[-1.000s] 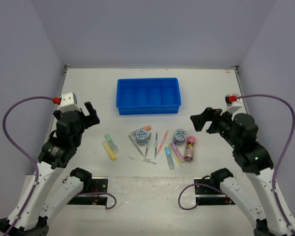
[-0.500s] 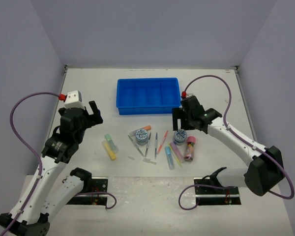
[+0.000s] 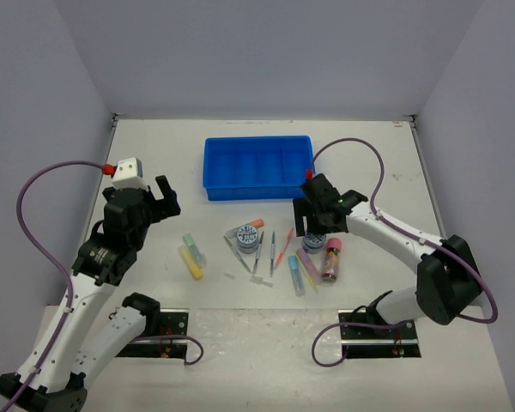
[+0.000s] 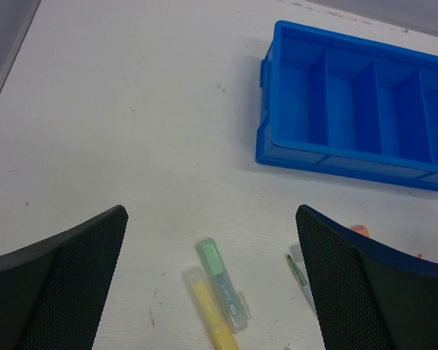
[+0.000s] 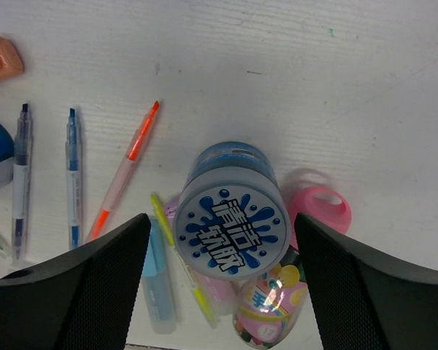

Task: Sort the stationery into containers
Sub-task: Pick up the stationery from the center of the board, then place the stationery in the storage box.

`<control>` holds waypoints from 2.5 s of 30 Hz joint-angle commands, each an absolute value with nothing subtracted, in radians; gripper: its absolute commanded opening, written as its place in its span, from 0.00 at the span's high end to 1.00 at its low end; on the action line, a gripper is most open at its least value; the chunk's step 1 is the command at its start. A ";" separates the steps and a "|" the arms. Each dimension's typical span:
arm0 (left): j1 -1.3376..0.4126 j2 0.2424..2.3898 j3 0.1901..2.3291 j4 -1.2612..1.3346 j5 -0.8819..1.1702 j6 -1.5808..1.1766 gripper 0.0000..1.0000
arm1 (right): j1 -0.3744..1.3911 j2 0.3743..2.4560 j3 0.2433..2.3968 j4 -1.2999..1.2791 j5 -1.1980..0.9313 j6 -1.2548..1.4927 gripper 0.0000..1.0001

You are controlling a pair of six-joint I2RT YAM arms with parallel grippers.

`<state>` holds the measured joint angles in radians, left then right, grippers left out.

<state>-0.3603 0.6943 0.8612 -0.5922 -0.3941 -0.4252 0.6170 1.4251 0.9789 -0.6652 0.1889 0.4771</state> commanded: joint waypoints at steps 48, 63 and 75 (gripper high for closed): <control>-0.317 0.701 0.853 -0.538 -0.295 -0.382 0.00 | 0.389 2.232 2.309 -0.916 0.185 0.232 0.99; -0.314 0.712 0.848 -0.532 -0.262 -0.377 0.00 | 0.365 2.274 2.265 -0.849 0.302 0.327 1.00; -0.314 0.713 0.845 -0.528 -0.240 -0.373 0.00 | 0.365 2.232 2.206 -0.791 0.272 0.379 0.75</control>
<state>-0.3267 0.7143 0.8524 -0.5660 -0.2639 -0.4004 0.3717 2.3104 2.1613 -0.8513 0.2500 0.3500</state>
